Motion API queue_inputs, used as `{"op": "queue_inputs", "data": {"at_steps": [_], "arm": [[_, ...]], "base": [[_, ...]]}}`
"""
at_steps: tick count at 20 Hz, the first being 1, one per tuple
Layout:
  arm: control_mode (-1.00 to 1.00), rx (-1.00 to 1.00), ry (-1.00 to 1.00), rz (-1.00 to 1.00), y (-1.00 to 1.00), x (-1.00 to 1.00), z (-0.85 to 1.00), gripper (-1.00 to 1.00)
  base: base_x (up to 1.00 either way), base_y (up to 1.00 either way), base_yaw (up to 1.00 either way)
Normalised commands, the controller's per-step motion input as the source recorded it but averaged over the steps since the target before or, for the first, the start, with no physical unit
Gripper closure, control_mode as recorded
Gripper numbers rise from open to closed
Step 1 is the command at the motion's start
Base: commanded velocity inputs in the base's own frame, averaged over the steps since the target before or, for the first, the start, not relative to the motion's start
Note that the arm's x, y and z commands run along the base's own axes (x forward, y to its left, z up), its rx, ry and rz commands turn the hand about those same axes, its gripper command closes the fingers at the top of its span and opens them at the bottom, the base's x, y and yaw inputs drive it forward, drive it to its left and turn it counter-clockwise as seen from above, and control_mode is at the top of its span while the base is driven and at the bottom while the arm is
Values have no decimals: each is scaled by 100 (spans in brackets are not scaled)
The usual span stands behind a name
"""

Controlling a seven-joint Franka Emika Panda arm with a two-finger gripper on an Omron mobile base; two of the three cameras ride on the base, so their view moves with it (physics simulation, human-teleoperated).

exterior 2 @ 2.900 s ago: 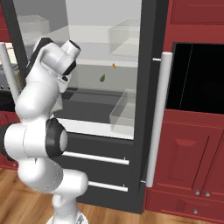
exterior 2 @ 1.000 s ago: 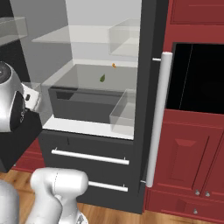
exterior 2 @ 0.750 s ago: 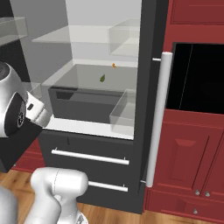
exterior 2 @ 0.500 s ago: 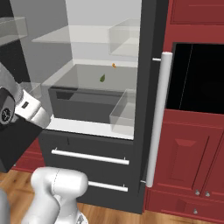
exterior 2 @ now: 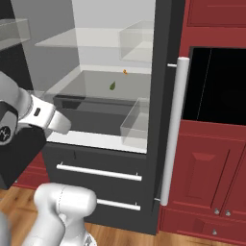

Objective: Take the lemon wedge from the fridge and place it on the plate with fish on the dining counter.

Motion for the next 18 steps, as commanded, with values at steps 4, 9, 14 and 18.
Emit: {"op": "queue_inputs", "data": {"at_steps": [4, 9, 14, 18], "arm": [[-100, 1, 0, 11, -35, 38, 0, -100], [100, 0, 0, 0, 0, 0, 0, -100], [100, 0, 0, 0, 0, 0, 0, -100], [100, 0, 0, 0, 0, 0, 0, -100]], "base": [[0, 0, 0], [99, -5, 0], [90, 0, -3], [71, 0, -5]]}}
